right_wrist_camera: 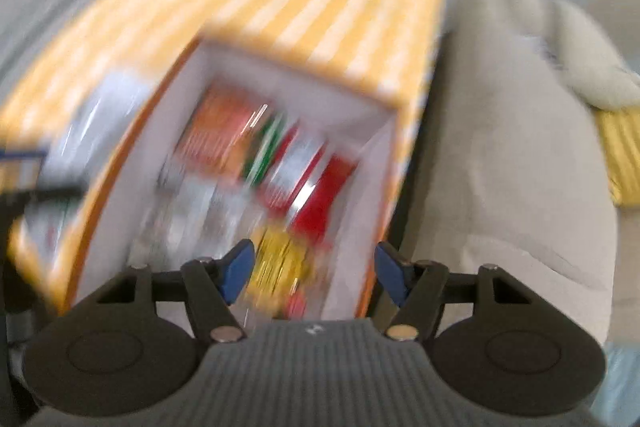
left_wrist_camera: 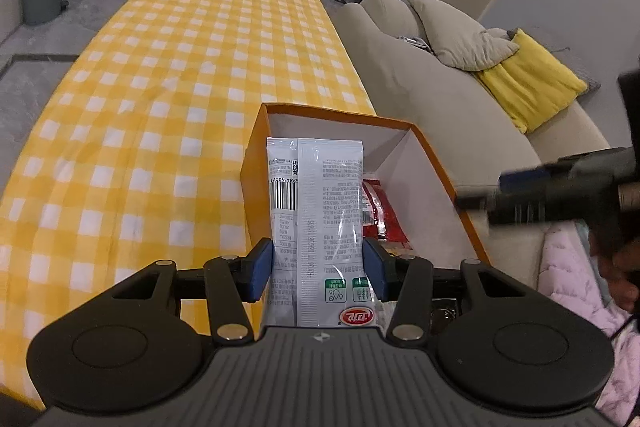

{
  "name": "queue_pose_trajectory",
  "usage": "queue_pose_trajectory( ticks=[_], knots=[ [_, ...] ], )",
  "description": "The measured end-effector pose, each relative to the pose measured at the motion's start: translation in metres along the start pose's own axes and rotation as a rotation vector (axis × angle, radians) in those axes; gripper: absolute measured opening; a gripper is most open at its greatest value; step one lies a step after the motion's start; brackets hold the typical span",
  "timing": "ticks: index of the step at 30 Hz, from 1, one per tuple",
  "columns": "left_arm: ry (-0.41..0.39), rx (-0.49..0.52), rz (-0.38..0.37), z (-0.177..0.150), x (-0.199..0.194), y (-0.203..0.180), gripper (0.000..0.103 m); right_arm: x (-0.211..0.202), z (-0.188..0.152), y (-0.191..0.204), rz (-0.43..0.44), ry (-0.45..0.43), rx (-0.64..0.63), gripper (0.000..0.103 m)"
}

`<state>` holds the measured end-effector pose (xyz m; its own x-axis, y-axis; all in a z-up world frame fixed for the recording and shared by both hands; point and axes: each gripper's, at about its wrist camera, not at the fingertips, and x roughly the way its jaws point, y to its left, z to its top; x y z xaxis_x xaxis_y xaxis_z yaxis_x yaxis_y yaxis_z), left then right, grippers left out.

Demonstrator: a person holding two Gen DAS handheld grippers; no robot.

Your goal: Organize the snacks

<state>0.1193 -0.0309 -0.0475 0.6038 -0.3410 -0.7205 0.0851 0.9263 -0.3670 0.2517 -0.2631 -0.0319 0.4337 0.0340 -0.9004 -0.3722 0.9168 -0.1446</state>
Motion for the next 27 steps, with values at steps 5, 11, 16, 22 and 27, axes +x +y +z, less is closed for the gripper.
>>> queue_pose_trajectory(
  ticks=[5, 11, 16, 22, 27],
  knots=[
    [0.003, 0.016, -0.005, 0.001, -0.006, -0.009, 0.055, -0.01, -0.016, -0.03, 0.016, -0.202, 0.315, 0.065],
    [0.031, 0.004, -0.038, 0.008, 0.004, -0.023, 0.055, -0.017, -0.048, -0.059, 0.074, -0.364, 0.543, 0.065],
    [0.083, -0.018, -0.002, 0.015, 0.04, -0.041, 0.055, -0.002, -0.073, -0.073, 0.107, -0.374, 0.595, 0.065],
    [0.12, -0.066, 0.015, 0.027, 0.082, -0.05, 0.055, 0.018, -0.097, -0.086, 0.207, -0.368, 0.604, 0.065],
    [0.15, -0.086, 0.051, 0.036, 0.115, -0.063, 0.055, 0.032, -0.106, -0.096, 0.261, -0.357, 0.639, 0.065]
  ],
)
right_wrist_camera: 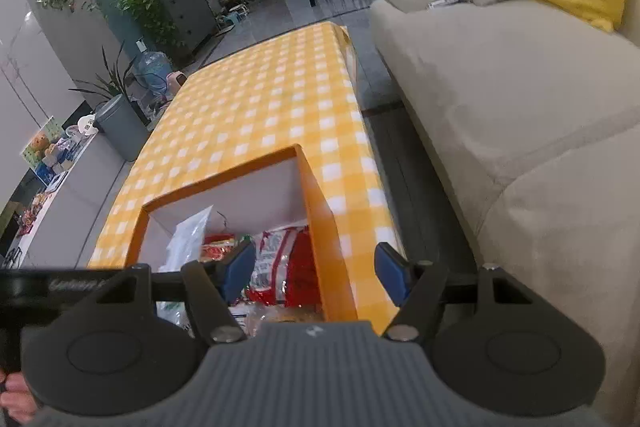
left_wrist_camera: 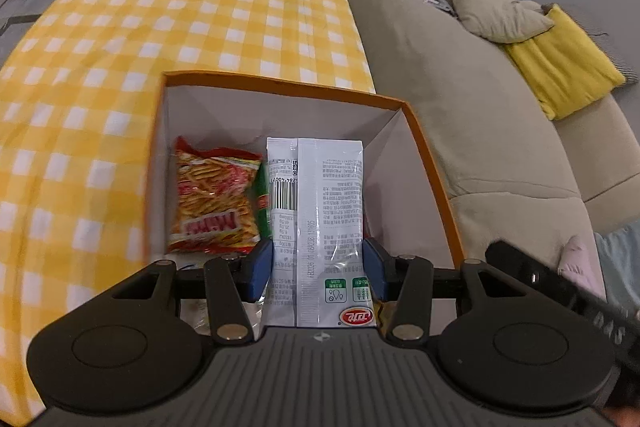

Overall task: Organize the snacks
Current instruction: 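Lower the dark snack bag into the box and open the right gripper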

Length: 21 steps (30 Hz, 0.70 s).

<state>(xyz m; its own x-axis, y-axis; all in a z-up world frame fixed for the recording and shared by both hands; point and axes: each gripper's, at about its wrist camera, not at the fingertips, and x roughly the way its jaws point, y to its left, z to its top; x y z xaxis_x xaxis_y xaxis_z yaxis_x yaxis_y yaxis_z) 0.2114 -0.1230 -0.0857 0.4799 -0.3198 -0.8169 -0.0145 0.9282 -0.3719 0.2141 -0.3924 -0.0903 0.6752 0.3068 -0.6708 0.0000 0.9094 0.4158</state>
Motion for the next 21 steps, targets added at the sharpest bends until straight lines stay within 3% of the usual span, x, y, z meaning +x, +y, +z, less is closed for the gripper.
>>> queue_pose_trajectory(
  ticks=[5, 9, 13, 15, 21],
  knots=[
    [0.03, -0.021, 0.042, 0.01, 0.034, -0.016, 0.055, 0.014, -0.004, -0.022, 0.005, 0.035, 0.084, 0.065],
    [0.06, -0.067, 0.024, 0.017, 0.061, -0.023, 0.055, 0.022, -0.004, -0.039, -0.01, 0.064, 0.129, 0.065],
    [0.067, -0.065, 0.057, 0.025, 0.085, -0.032, 0.056, 0.03, -0.002, -0.049, -0.012, 0.082, 0.143, 0.065],
    [0.093, -0.081, 0.031, 0.025, 0.094, -0.033, 0.056, 0.033, 0.0, -0.053, -0.003, 0.088, 0.152, 0.065],
    [0.097, -0.08, 0.041, 0.024, 0.099, -0.037, 0.06, 0.039, 0.0, -0.052, 0.004, 0.1, 0.15, 0.065]
  ],
)
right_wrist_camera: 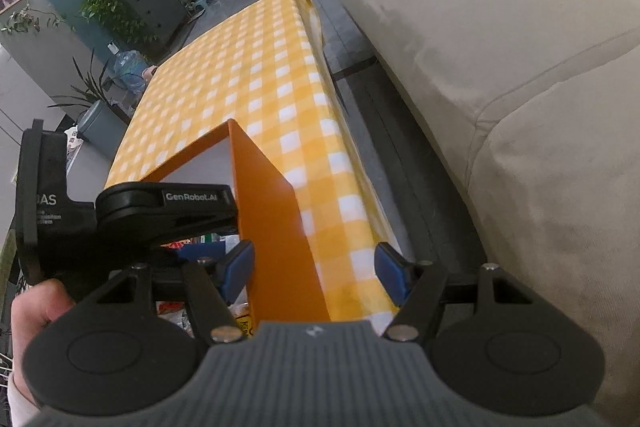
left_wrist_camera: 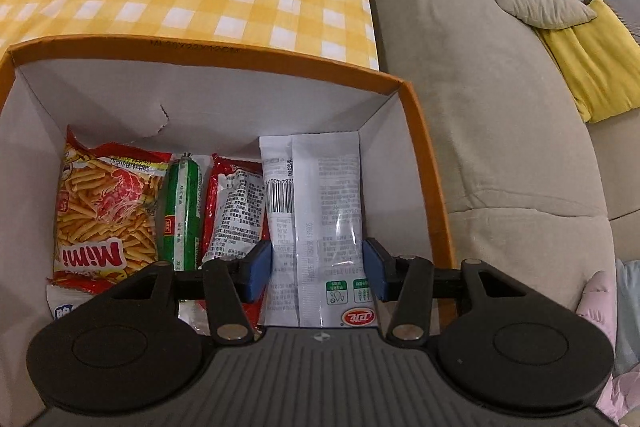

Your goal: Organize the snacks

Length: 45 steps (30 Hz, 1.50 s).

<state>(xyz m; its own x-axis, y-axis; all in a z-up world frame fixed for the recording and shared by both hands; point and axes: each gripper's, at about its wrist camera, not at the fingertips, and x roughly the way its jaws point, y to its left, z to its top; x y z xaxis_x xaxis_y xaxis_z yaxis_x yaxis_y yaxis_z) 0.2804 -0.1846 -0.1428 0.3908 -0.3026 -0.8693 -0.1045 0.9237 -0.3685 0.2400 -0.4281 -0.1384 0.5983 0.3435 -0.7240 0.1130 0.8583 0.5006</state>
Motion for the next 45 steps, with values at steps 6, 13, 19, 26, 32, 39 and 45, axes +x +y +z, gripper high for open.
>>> queue_pose_trajectory(
  ticks=[6, 13, 19, 26, 32, 39, 45],
  knots=[
    [-0.011, -0.017, 0.018, 0.004, -0.008, 0.004, 0.088, 0.0, -0.001, -0.001, 0.006, 0.003, 0.014, 0.065],
    [-0.045, 0.005, 0.018, 0.0, -0.041, 0.005, 0.088, -0.004, -0.001, 0.001, -0.008, -0.007, 0.006, 0.065],
    [-0.135, 0.126, 0.169, -0.016, -0.084, -0.008, 0.088, -0.012, 0.0, 0.012, -0.044, -0.023, -0.031, 0.066],
    [-0.169, 0.267, 0.265, -0.048, -0.133, -0.011, 0.101, -0.015, -0.013, 0.037, -0.155, 0.013, -0.104, 0.069],
    [-0.258, 0.301, 0.343, -0.09, -0.176, 0.002, 0.101, -0.04, -0.027, 0.067, -0.214, -0.005, -0.216, 0.076],
    [-0.213, 0.247, 0.357, -0.131, -0.207, 0.027, 0.092, -0.076, -0.065, 0.101, -0.284, 0.017, -0.293, 0.097],
    [-0.169, 0.268, 0.361, -0.156, -0.211, 0.038, 0.092, -0.084, -0.112, 0.106, -0.287, 0.12, -0.286, 0.097]
  ],
)
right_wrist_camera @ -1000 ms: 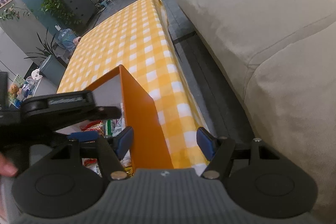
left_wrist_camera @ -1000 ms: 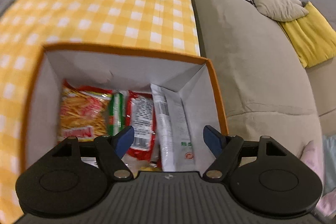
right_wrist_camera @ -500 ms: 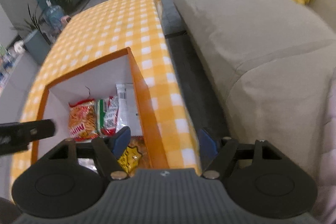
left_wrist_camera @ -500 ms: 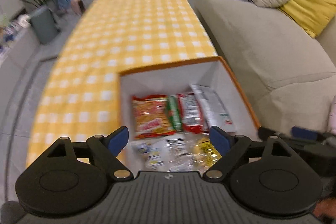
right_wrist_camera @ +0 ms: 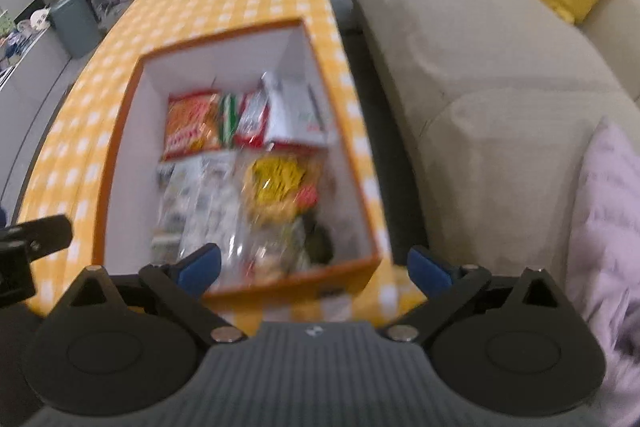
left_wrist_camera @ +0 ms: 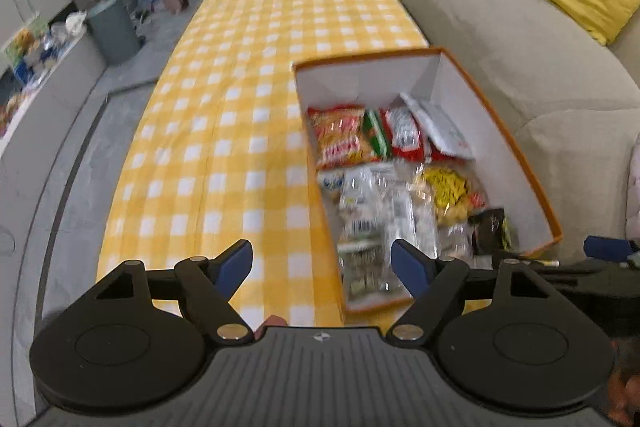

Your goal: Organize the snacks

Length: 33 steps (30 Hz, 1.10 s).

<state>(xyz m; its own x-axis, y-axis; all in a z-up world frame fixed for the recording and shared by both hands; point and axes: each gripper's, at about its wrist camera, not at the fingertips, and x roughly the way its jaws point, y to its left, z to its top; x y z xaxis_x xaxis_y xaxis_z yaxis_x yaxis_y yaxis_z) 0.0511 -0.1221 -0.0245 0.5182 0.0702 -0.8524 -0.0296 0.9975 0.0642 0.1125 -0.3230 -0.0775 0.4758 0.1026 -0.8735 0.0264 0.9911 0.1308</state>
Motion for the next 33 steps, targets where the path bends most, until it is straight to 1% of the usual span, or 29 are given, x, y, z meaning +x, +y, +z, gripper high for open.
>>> queue_pose_trajectory(
  ticks=[2, 4, 6, 8, 10, 12, 14, 15, 18, 20, 22, 24, 26, 29, 33],
  knots=[
    [0.025, -0.008, -0.039, -0.004, -0.002, 0.001, 0.09, -0.003, -0.008, 0.005, 0.004, 0.017, -0.003, 0.097],
    [0.05, -0.028, -0.061, -0.004, -0.004, 0.001, 0.09, -0.006, -0.015, 0.012, 0.023, 0.048, -0.003, 0.097],
    [0.055, -0.036, -0.065, -0.005, -0.012, -0.001, 0.09, -0.009, -0.019, 0.015, 0.054, 0.09, 0.007, 0.097],
    [0.048, -0.028, -0.061, -0.005, -0.021, -0.002, 0.09, -0.016, -0.023, 0.017, 0.053, 0.104, 0.038, 0.097],
    [0.045, -0.018, -0.067, -0.003, -0.03, -0.003, 0.09, -0.028, -0.023, 0.017, 0.079, 0.112, 0.066, 0.097],
    [0.058, -0.026, -0.096, 0.001, -0.038, -0.001, 0.09, -0.043, -0.02, 0.017, 0.085, 0.106, 0.071, 0.097],
    [0.073, -0.043, -0.112, 0.008, -0.046, 0.002, 0.09, -0.056, -0.015, 0.022, 0.068, 0.088, 0.062, 0.098],
    [0.072, -0.041, -0.108, 0.011, -0.05, 0.002, 0.09, -0.061, -0.012, 0.023, 0.066, 0.089, 0.059, 0.098],
    [0.079, -0.042, -0.097, 0.018, -0.059, 0.0, 0.091, -0.074, 0.0, 0.025, 0.067, 0.127, 0.052, 0.1],
    [0.112, -0.05, -0.093, 0.024, -0.059, -0.001, 0.091, -0.086, 0.007, 0.029, 0.045, 0.124, 0.022, 0.1],
    [0.136, -0.052, -0.108, 0.03, -0.058, -0.002, 0.091, -0.093, 0.014, 0.033, 0.014, 0.125, -0.004, 0.1],
    [0.129, -0.053, -0.13, 0.035, -0.056, -0.002, 0.091, -0.095, 0.019, 0.035, 0.018, 0.132, -0.015, 0.1],
    [0.135, -0.072, -0.137, 0.038, -0.053, -0.001, 0.091, -0.095, 0.026, 0.036, 0.023, 0.136, -0.024, 0.1],
    [0.15, -0.092, -0.133, 0.045, -0.046, 0.003, 0.091, -0.093, 0.036, 0.041, 0.006, 0.133, -0.056, 0.1],
    [0.161, -0.104, -0.12, 0.053, -0.038, 0.007, 0.091, -0.085, 0.048, 0.045, -0.001, 0.146, -0.066, 0.1]
  ],
)
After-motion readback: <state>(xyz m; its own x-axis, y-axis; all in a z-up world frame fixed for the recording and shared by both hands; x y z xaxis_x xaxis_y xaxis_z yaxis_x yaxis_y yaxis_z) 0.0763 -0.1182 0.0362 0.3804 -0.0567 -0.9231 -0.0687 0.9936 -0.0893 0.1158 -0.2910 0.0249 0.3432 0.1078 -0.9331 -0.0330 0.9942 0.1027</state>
